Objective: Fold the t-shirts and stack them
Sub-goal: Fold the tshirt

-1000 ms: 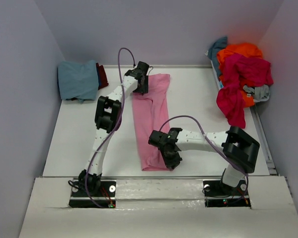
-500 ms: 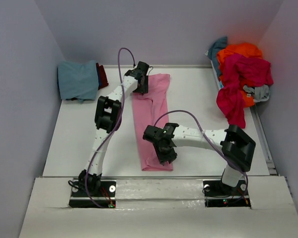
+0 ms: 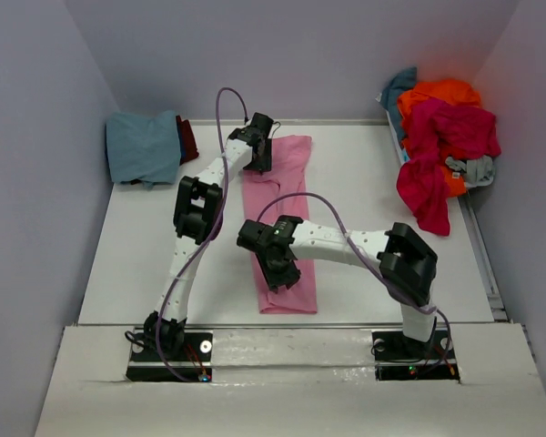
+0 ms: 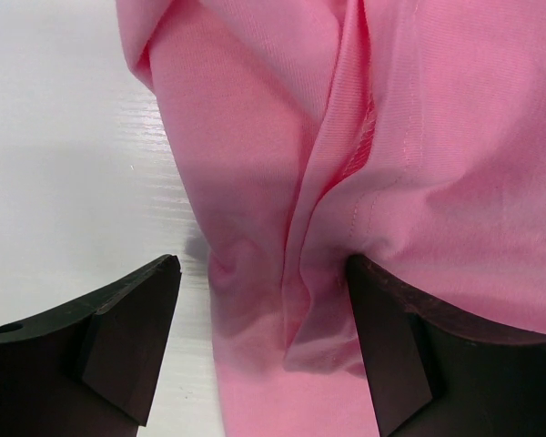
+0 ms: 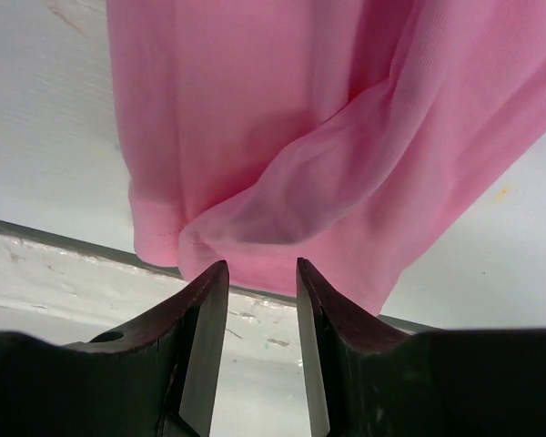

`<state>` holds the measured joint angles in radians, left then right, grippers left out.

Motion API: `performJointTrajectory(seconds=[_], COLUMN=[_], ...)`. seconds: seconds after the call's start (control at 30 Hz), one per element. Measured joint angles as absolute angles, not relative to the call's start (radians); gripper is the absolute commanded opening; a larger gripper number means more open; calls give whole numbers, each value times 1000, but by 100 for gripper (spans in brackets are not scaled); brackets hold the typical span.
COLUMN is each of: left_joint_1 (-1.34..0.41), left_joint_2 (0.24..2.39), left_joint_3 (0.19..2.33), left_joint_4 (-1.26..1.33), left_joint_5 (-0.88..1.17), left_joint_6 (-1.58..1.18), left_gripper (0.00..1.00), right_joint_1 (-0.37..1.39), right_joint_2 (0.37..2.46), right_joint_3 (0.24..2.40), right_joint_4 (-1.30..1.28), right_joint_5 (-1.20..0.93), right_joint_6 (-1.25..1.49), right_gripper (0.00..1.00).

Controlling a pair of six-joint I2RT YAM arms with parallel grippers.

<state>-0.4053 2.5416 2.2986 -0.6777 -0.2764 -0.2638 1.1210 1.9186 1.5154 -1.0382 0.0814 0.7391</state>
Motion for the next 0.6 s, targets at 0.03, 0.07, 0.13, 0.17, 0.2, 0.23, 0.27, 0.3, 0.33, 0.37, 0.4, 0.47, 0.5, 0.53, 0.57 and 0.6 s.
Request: performJointTrajectory(seconds=[0.03,0.07,0.13,0.17,0.2,0.23,0.27,0.3,0.33,0.37,0.4,0.47,0.5,0.53,0.57,0.6], left_joint_1=[-405,-405,-405,-405,-405,-405,-405,-405,-405,-405,-405,-405,-405,-405,-405,-405], left_joint_2=[2542,2542,2542,2542,2542,2542,2542,2542,2542,2542,2542,2542,2542,2542,2542,2542], left_joint_3=[2299,2299,2299,2299,2299,2299,2299,2299,2299,2299,2299,2299,2299,2299,2299,2299], left_joint_4=[-678,-678,-678,-678,-678,-678,-678,-678,-678,-678,-678,-678,-678,-678,-678,-678], left_joint_5=[-276,-276,-276,-276,-276,-276,-276,-275,-275,-275,-274,-273,-273,-273,-273,-273], left_joint_6=[-264,-264,-264,-264,-263,-264,-264,-263,-263,-263,-264,-264,-263,-263,-263,-264], left_gripper=[85,85,85,85,85,85,85,85,85,85,85,85,85,85,85,85], right_joint_1=[1121,1122,1122,1122,1123,1125,1127,1128,1134,1136,1140,1146,1147,1147,1147,1149], right_joint_2=[1923,1928,1935,1937,1944,1952,1961,1968,1985,1993,2003,2018,2025,2029,2032,2034], right_joint_3=[1517,1517,1518,1520,1528,1539,1555,1565,1591,1603,1619,1646,1663,1670,1676,1681], right_joint_4=[-1038,-1039,-1041,-1042,-1048,-1051,-1055,-1058,-1060,-1060,-1065,-1068,-1072,-1074,-1076,-1076], right_joint_5=[80,78,71,71,70,68,67,65,64,62,61,59,57,56,56,56], right_joint_6=[737,734,728,725,721,717,714,711,706,703,701,694,689,688,685,684], right_gripper=[42,42,42,42,42,42,42,42,42,42,42,42,42,42,42,42])
